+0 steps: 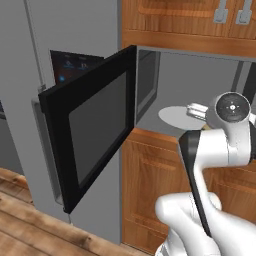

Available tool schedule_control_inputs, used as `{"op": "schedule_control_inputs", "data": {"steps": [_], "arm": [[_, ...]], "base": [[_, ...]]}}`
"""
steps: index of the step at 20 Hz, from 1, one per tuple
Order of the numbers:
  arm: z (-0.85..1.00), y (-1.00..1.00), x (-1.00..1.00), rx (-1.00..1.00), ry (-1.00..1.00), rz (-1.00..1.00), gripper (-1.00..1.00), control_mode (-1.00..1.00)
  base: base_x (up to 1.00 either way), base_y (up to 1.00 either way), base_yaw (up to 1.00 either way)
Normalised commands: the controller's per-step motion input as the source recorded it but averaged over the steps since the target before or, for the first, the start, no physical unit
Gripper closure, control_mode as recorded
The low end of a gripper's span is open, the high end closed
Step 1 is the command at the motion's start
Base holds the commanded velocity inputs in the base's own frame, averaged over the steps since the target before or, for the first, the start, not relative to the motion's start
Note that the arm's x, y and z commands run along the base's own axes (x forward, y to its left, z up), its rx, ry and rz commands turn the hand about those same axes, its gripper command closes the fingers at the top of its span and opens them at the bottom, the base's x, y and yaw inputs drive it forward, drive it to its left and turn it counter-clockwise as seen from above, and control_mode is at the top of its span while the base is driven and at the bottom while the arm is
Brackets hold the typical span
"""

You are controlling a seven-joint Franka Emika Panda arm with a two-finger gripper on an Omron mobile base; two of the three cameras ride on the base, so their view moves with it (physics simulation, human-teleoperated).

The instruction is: Place the sponge inside the microwave to prepare for sanitizing.

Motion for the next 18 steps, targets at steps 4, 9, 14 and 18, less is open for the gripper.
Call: {"op": "schedule_control_inputs", "data": {"steps": [4,9,14,18], "arm": [[-0.06,-0.21,0.42,0.0,0.02,-0.07,1.0,-1.0],[-0.25,-0.02,0.61,-0.02,-0.02,-0.07,1.0,-1.0],[-0.25,-0.19,0.55,0.0,0.04,-0.02,1.0,-1.0],[-0.07,-0.36,0.39,0.0,0.12,0.0,1.0,-1.0]], "base": [[0.0,0.0,0.0],[0.0,0.0,0.0],[0.0,0.0,0.0],[0.0,0.0,0.0]]}}
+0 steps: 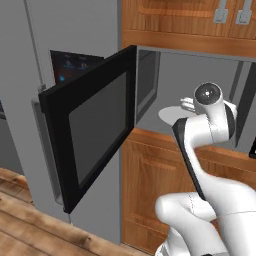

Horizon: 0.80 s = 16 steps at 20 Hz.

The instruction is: Place the sponge inside the microwave to prepare for sanitizing.

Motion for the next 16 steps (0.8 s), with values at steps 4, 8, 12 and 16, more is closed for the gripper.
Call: {"op": "schedule_control_inputs", "data": {"steps": [4,8,12,16], "arm": [[-0.1,-0.26,0.46,0.0,0.09,0.0,1.0,-1.0],[-0.24,-0.1,0.38,0.0,0.01,0.03,1.0,-1.0],[-0.08,-0.27,0.48,0.01,0.17,0.01,1.0,-1.0],[-0.09,-0.14,0.38,0.0,0.06,0.0,1.0,-1.0]], "base": [[0.0,0.0,0.0],[0.0,0.0,0.0],[0.0,0.0,0.0],[0.0,0.0,0.0]]}}
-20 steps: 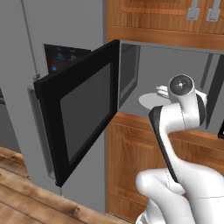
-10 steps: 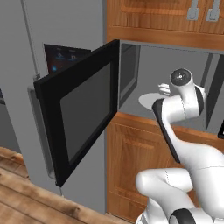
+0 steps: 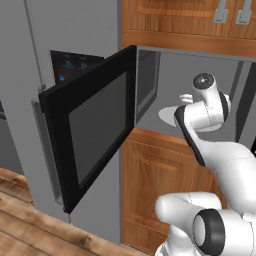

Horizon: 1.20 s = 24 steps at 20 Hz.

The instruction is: Place the sponge inside the microwave to prepare for sanitizing.

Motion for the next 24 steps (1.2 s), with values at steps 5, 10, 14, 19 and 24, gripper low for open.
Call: {"op": "schedule_control_inputs", "data": {"steps": [5,10,14,19,24], "arm": [[-0.2,-0.02,0.25,0.0,0.01,0.04,1.0,-1.0],[-0.26,0.0,0.18,0.0,0.0,0.06,1.0,-1.0],[-0.27,0.0,0.2,0.0,0.0,0.05,1.0,-1.0],[-0.15,0.0,0.27,0.0,0.0,0.06,1.0,-1.0],[-0.04,0.0,0.26,0.0,0.02,0.04,1.0,-1.0]], "base": [[0.0,0.0,0.0],[0.0,0.0,0.0],[0.0,0.0,0.0],[0.0,0.0,0.0],[0.0,0.0,0.0]]}}
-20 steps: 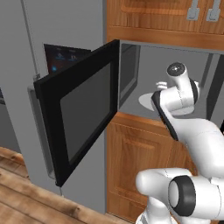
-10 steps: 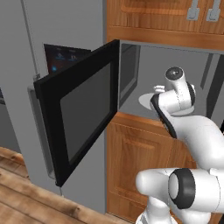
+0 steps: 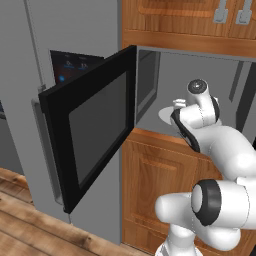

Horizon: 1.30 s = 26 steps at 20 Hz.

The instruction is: Place the sponge inside the microwave to prepare for sanitizing.

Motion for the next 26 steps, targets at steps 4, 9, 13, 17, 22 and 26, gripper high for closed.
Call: {"op": "schedule_control_inputs", "data": {"steps": [4,9,13,17,22,26], "arm": [[-0.11,0.0,0.0,0.0,0.03,0.0,1.0,-1.0],[-0.15,-0.02,0.0,0.01,0.01,0.0,1.0,-1.0],[-0.07,-0.09,0.06,0.0,0.0,0.0,1.0,-1.0],[-0.08,-0.12,0.05,0.01,0.0,0.0,1.0,-1.0],[-0.14,-0.08,0.05,0.01,0.0,0.0,1.0,-1.0],[-0.17,0.0,0.12,0.0,0.0,0.0,1.0,-1.0]], "base": [[0.0,0.0,0.0],[0.0,0.0,0.0],[0.0,0.0,0.0],[0.0,0.0,0.0],[0.0,0.0,0.0],[0.0,0.0,0.0]]}}
